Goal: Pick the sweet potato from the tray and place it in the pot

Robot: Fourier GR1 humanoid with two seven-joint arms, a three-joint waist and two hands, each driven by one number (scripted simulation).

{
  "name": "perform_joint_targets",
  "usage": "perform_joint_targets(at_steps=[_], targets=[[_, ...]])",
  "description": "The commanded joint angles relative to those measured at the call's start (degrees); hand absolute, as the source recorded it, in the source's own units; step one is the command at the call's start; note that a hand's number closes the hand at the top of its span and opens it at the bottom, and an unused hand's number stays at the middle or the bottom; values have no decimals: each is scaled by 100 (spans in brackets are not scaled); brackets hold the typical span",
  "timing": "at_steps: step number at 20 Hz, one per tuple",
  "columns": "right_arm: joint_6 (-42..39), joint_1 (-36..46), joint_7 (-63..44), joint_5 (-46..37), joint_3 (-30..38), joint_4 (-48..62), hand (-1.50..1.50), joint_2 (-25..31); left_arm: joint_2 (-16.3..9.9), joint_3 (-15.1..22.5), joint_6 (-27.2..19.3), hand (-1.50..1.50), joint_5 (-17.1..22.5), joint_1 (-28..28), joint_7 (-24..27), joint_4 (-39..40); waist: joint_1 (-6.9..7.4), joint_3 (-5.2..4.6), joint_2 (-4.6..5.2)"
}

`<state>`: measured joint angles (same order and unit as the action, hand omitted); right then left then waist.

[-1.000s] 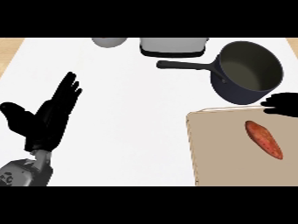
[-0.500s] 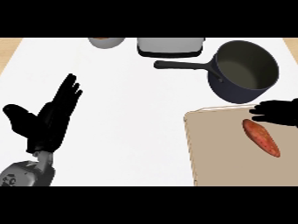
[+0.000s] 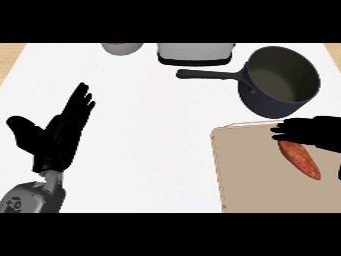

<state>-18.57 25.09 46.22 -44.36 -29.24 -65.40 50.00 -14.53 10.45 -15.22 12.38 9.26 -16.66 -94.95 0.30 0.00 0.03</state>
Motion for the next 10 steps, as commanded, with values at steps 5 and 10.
perform_joint_targets(at_steps=[5, 10], targets=[[-98, 196, -187, -1013, 3, 237, -150, -570, 192, -227, 212, 0, -107, 301, 60, 311, -6, 0, 4], [296, 162, 194, -1584, 192, 958, -150, -716, 81, -317, 486, 0, -96, -146, -34, -124, 25, 1, 3]])
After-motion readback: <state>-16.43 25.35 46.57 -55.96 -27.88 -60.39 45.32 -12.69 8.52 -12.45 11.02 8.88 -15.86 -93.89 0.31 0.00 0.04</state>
